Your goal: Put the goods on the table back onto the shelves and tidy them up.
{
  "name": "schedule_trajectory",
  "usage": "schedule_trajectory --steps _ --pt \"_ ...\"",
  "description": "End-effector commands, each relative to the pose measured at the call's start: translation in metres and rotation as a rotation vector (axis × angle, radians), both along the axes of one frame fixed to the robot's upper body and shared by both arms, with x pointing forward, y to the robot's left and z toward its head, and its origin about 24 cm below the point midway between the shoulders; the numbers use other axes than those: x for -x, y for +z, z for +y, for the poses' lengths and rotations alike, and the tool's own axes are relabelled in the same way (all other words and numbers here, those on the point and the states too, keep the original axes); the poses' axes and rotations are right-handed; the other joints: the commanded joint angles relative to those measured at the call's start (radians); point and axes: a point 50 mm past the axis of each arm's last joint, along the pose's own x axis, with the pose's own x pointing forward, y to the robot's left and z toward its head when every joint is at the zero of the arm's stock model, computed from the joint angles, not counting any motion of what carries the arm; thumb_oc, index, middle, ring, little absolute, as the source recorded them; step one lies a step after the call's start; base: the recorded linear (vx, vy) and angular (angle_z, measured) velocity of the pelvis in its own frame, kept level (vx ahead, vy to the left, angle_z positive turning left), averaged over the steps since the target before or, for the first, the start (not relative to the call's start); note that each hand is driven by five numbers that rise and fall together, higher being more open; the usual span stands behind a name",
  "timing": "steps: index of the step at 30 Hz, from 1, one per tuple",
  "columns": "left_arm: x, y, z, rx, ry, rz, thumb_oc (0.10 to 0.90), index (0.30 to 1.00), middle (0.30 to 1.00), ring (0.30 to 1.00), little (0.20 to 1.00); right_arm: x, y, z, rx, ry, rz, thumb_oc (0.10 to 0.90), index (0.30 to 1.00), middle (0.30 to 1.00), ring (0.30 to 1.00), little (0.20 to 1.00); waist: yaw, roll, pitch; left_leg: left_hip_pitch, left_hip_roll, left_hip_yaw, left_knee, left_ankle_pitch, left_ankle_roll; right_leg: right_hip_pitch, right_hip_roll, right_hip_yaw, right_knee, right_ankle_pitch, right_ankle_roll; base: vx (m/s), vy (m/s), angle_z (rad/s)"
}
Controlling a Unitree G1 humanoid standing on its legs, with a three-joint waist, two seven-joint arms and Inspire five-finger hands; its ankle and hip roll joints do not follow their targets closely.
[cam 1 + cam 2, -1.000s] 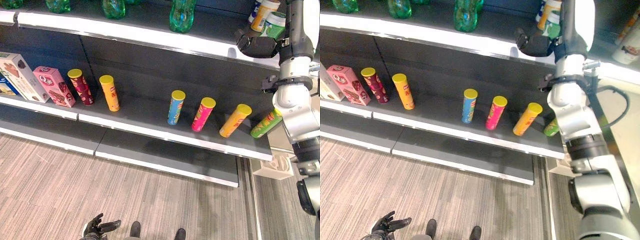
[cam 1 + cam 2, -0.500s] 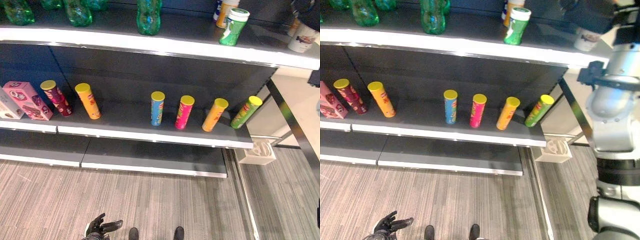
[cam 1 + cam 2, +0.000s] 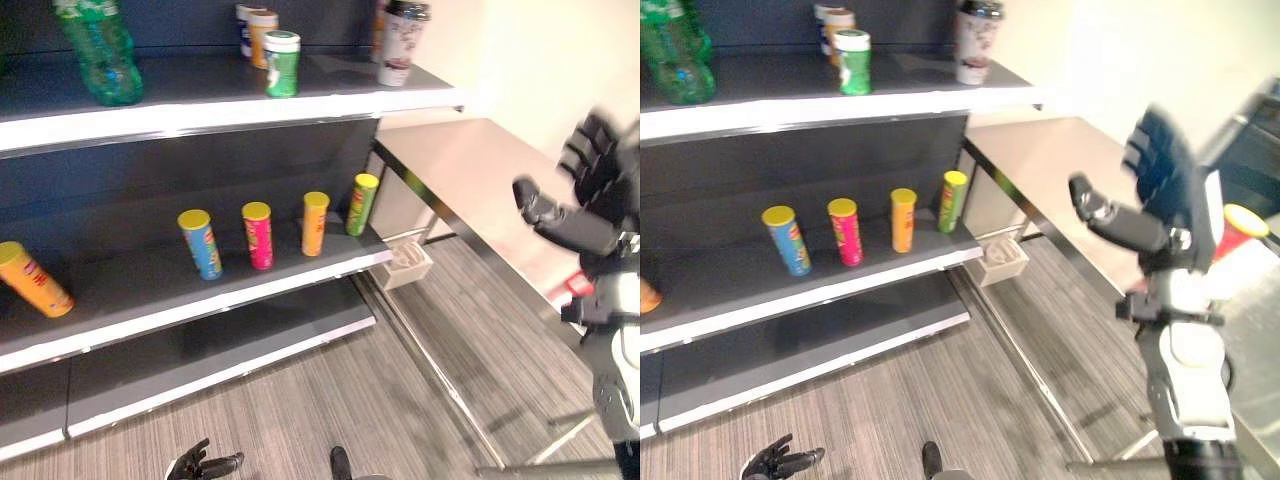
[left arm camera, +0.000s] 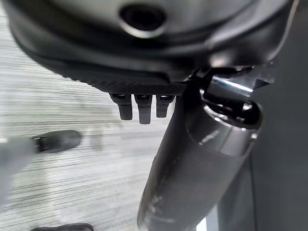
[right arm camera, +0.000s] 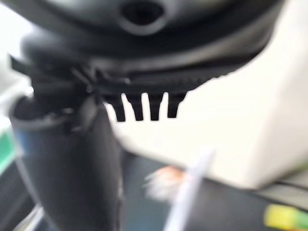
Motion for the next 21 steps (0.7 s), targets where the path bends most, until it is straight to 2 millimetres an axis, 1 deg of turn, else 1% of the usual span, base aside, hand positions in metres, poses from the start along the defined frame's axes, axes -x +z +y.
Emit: schedule_trajectory --steps 1,2,3,4,5,6,7,8,9,11,12,13,14,15,16,17,18,19,20,21 --pt "-0.025 0.015 0.016 -0.057 -0.077 -0.098 0.800 0.900 0.900 0.900 0.900 -0.009 0.054 0.012 0.087 0.178 -0.195 0.800 0.900 0.900 0.900 0.900 0.020 0.008 -0.004 0.018 0.014 -0.023 0.009 -0.072 0.007 0.029 -0.087 -0.014 0.025 0.027 0.117 -0.08 0.134 -0.75" --pt "-0.019 0.020 0.042 -0.118 -0.110 -0.039 0.800 0.900 0.900 0.900 0.900 -0.011 0.029 0.008 -0.001 0.158 -0.124 0.800 0.900 0.900 0.900 0.900 0.013 0.011 0.003 0.019 0.010 -0.009 0.009 -0.073 0.007 0.016 -0.089 -0.001 0.026 0.050 0.127 -0.08 0.045 -0.76" --pt "-0.010 0.018 0.040 -0.126 -0.087 -0.043 0.800 0.900 0.900 0.900 0.900 -0.005 0.028 0.005 0.022 0.147 -0.121 0.800 0.900 0.900 0.900 0.900 0.021 0.007 0.012 0.015 0.007 -0.007 0.009 -0.071 0.008 0.005 -0.091 -0.004 0.028 0.074 0.128 -0.12 0.063 -0.64" --pt "-0.007 0.014 0.030 -0.118 -0.104 -0.050 0.800 0.900 0.900 0.900 0.900 -0.002 0.013 0.003 -0.042 0.134 -0.091 0.800 0.900 0.900 0.900 0.900 0.023 0.006 0.020 0.008 0.009 0.003 0.009 -0.069 0.009 -0.006 -0.096 -0.017 0.028 0.082 0.128 -0.13 0.029 -0.65" --pt "-0.015 0.016 0.026 -0.106 -0.119 -0.072 0.800 0.900 0.900 0.900 0.900 0.001 0.013 0.005 -0.049 0.158 -0.089 0.800 0.900 0.900 0.900 0.900 0.024 0.007 0.023 0.005 0.007 0.012 0.009 -0.068 0.011 -0.010 -0.100 -0.020 0.027 0.091 0.128 -0.13 0.006 -0.56" --pt "0.010 0.008 0.038 -0.129 -0.148 0.072 0.800 0.900 0.900 0.900 0.900 0.002 0.003 0.010 -0.113 0.156 -0.100 0.800 0.900 0.900 0.900 0.900 0.046 0.011 0.036 0.006 0.017 0.025 0.009 -0.064 0.012 -0.017 -0.118 -0.082 0.049 0.088 0.128 -0.08 -0.011 -0.40" --pt "0.010 0.009 0.039 -0.131 -0.148 0.071 0.800 0.900 0.900 0.900 0.900 0.001 0.003 0.010 -0.114 0.157 -0.102 0.800 0.900 0.900 0.900 0.900 0.047 0.008 0.035 0.002 0.015 0.026 0.009 -0.060 0.012 -0.021 -0.120 -0.080 0.050 0.089 0.128 -0.10 -0.047 -0.72" --pt "0.005 0.010 0.039 -0.084 -0.088 0.034 0.800 0.900 0.900 0.900 0.900 0.003 0.006 0.009 -0.104 0.177 -0.103 0.800 0.900 0.900 0.900 0.900 0.058 0.009 0.039 -0.004 0.022 0.033 0.009 -0.060 0.012 -0.017 -0.140 -0.133 0.063 0.079 0.125 -0.12 -0.065 -0.65" --pt "0.001 0.013 0.039 -0.100 -0.102 0.000 0.800 0.900 0.900 0.900 0.900 0.007 0.015 0.002 -0.056 0.158 -0.115 0.800 0.900 0.900 0.900 0.900 0.076 0.018 0.040 -0.011 0.040 0.040 0.009 -0.056 0.011 0.007 -0.172 -0.217 0.087 0.055 0.111 -0.15 -0.091 -0.58" --pt "-0.003 0.014 0.035 -0.090 -0.114 -0.027 0.800 0.900 0.900 0.900 0.900 0.007 0.026 -0.004 -0.041 0.123 -0.160 0.800 0.900 0.900 0.900 0.900 0.100 0.024 0.029 -0.023 0.054 0.059 0.009 -0.048 0.008 0.042 -0.213 -0.296 0.111 0.050 0.107 -0.11 -0.078 -0.02" --pt "-0.003 0.014 0.035 -0.090 -0.115 -0.026 0.800 0.900 0.900 0.900 0.900 0.007 0.026 -0.004 -0.040 0.122 -0.160 0.800 0.900 0.900 0.900 0.900 0.100 0.024 0.029 -0.023 0.055 0.059 0.009 -0.048 0.008 0.043 -0.213 -0.297 0.111 0.049 0.107 -0.07 -0.055 -0.18" --pt "-0.007 0.015 0.032 -0.087 -0.126 -0.047 0.800 0.900 0.900 0.900 0.900 0.006 0.037 -0.004 -0.034 0.125 -0.211 0.800 0.900 0.900 0.900 0.900 0.114 0.024 0.023 -0.028 0.060 0.073 0.009 -0.044 0.006 0.057 -0.233 -0.334 0.118 0.053 0.107 0.00 -0.058 -0.36" --pt "-0.009 0.017 0.031 -0.088 -0.126 -0.065 0.800 0.900 0.900 0.900 0.900 0.004 0.047 -0.003 -0.034 0.125 -0.263 0.800 0.900 0.900 0.900 0.900 0.137 0.028 0.011 -0.025 0.071 0.078 0.009 -0.057 -0.004 0.083 -0.254 -0.384 0.119 0.047 0.120 -0.02 -0.168 -0.55" --pt "-0.009 0.018 0.028 -0.086 -0.126 -0.087 0.800 0.900 0.900 0.900 0.900 0.001 0.064 0.001 -0.027 0.149 -0.342 0.800 0.900 0.900 0.900 0.900 0.171 0.012 -0.003 -0.028 0.077 0.104 0.009 -0.051 -0.015 0.117 -0.272 -0.461 0.087 0.082 0.128 0.03 -0.307 -0.61" --pt "-0.008 0.018 0.026 -0.078 -0.132 -0.096 0.800 0.900 0.900 0.900 0.900 0.006 0.081 -0.002 -0.001 0.135 -0.410 0.800 0.900 0.900 0.900 0.900 0.185 -0.007 -0.019 -0.030 0.082 0.115 0.009 -0.042 -0.026 0.134 -0.257 -0.495 0.034 0.088 0.128 0.01 -0.345 -0.99" --pt "-0.008 0.018 0.022 -0.072 -0.143 -0.100 0.800 0.900 0.900 0.900 0.900 0.011 0.085 -0.005 0.001 0.107 -0.444 0.800 0.900 0.900 0.900 0.900 0.188 -0.011 -0.024 -0.033 0.090 0.108 0.009 -0.035 -0.033 0.137 -0.247 -0.502 0.025 0.071 0.128 0.04 -0.236 -0.72" --pt "-0.008 0.018 0.022 -0.072 -0.144 -0.099 0.800 0.900 0.900 0.900 0.900 0.011 0.085 -0.006 0.001 0.106 -0.443 0.800 0.900 0.900 0.900 0.900 0.188 -0.011 -0.024 -0.033 0.090 0.108 0.009 -0.035 -0.033 0.137 -0.247 -0.502 0.025 0.071 0.128 0.05 -0.208 -0.44" --pt "-0.008 0.017 0.019 -0.069 -0.159 -0.094 0.800 0.900 0.900 0.900 0.900 0.019 0.103 -0.013 0.034 0.045 -0.523 0.800 0.900 0.900 0.900 0.900 0.182 -0.014 -0.031 -0.035 0.111 0.101 0.009 -0.022 -0.048 0.135 -0.227 -0.491 0.017 0.020 0.128 0.05 -0.209 0.11" --pt "-0.010 0.018 0.017 -0.063 -0.169 -0.102 0.800 0.900 0.900 0.900 0.900 0.024 0.112 -0.017 0.048 0.015 -0.564 0.800 0.900 0.900 0.900 0.900 0.177 -0.011 -0.034 -0.032 0.124 0.101 0.010 -0.015 -0.056 0.137 -0.216 -0.489 0.014 0.003 0.125 0.05 -0.215 0.19" --pt "-0.010 0.018 0.016 -0.061 -0.170 -0.102 0.800 0.900 0.900 0.900 0.900 0.024 0.113 -0.017 0.050 0.013 -0.565 0.800 0.900 0.900 0.900 0.900 0.179 -0.008 -0.033 -0.032 0.126 0.101 0.010 -0.014 -0.059 0.138 -0.214 -0.490 0.014 0.001 0.125 0.03 -0.200 0.10"
